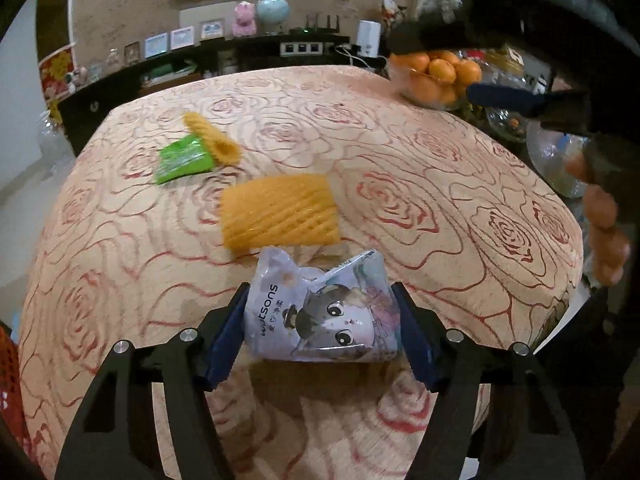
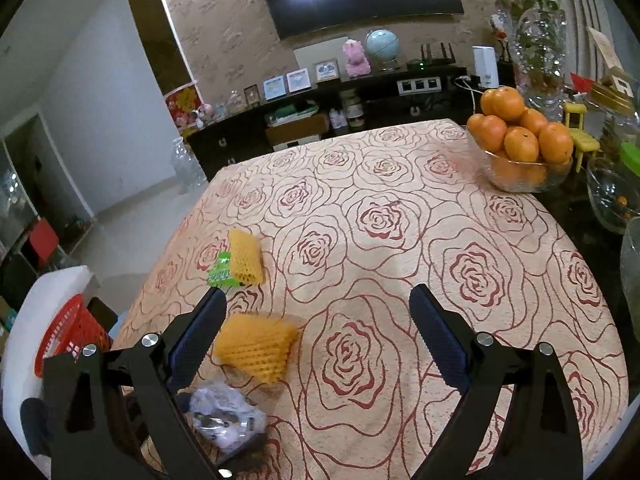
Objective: Collect trash
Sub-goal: 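Grasp the yellow foam net with the right tool while the left tool holds the bag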
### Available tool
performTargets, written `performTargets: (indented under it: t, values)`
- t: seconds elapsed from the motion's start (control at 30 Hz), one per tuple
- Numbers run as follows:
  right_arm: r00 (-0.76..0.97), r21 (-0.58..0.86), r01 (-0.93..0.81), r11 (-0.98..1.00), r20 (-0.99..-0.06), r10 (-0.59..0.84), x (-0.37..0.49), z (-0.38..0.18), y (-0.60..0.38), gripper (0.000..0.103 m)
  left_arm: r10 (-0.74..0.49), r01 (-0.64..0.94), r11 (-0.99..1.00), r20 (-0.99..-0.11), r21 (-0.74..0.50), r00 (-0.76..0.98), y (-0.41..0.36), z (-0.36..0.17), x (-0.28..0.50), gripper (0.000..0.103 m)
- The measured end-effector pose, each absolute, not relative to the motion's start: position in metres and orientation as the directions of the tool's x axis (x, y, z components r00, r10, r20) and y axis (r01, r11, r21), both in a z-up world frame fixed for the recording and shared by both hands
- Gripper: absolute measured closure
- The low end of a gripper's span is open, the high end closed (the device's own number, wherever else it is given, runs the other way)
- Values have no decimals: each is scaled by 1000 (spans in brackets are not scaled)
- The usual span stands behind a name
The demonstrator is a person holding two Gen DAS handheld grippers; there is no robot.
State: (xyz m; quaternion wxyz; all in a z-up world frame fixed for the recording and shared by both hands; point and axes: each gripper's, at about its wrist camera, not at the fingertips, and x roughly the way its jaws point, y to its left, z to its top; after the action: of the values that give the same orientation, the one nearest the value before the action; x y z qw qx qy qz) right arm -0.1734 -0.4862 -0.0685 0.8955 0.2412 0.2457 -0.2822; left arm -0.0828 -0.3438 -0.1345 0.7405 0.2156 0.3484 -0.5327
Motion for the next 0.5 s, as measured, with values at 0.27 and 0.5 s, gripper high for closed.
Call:
performTargets:
  t: [0.27, 0.5]
  values:
    - [750, 300, 540, 786, -596, -287, -141, -82, -477, 13, -628, 884, 468, -714, -27, 310, -290, -108, -39, 37]
    - [740, 264, 495, 828, -627, -242, -103, -100, -470, 13, -619, 822, 570, -652, 10, 437, -242, -73, -12, 37]
